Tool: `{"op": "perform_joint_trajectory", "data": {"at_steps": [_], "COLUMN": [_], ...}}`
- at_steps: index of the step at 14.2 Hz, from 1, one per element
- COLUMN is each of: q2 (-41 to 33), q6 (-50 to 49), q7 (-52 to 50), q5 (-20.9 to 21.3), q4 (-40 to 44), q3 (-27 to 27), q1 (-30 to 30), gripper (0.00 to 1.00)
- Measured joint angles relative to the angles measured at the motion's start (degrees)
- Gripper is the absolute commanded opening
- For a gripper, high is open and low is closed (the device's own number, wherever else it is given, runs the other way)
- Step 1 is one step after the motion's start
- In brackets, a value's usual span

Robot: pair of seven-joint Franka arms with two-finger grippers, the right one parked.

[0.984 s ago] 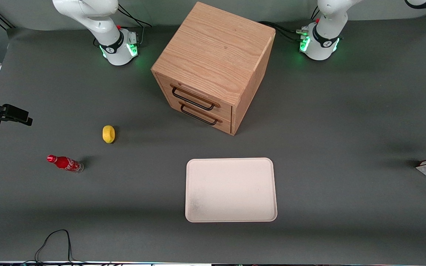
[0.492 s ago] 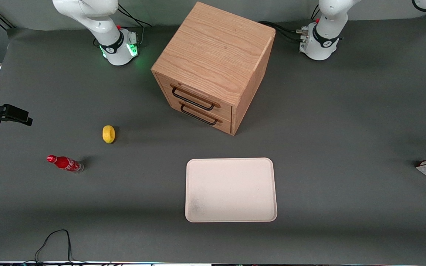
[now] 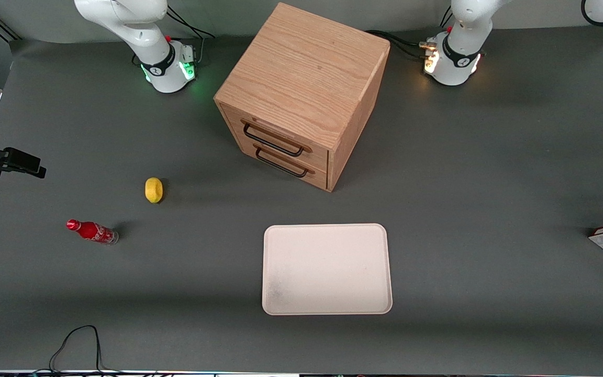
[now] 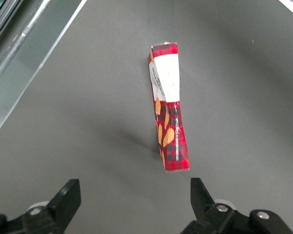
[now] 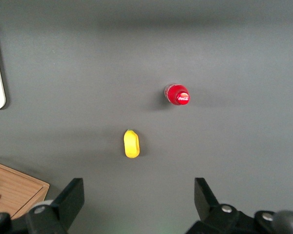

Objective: Place red cookie box on tray

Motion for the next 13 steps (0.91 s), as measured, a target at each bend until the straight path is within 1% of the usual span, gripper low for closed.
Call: {"op": "perform_joint_trajectory", "data": {"at_steps": [3,7,13], "q2": [2.17,5.35,8.29], "q6": [5.34,13.10,20.62], "q7": [-0.47,-0.71,-8.09], "q5": [-0.49,-5.13,-5.57], "q4": [-1.93,-6.50,-7.04], "q3": [0.01,-0.02,-0.48], "q1": [0.03,0.02,-1.96], "gripper": [1.00,1.00,1.00]}}
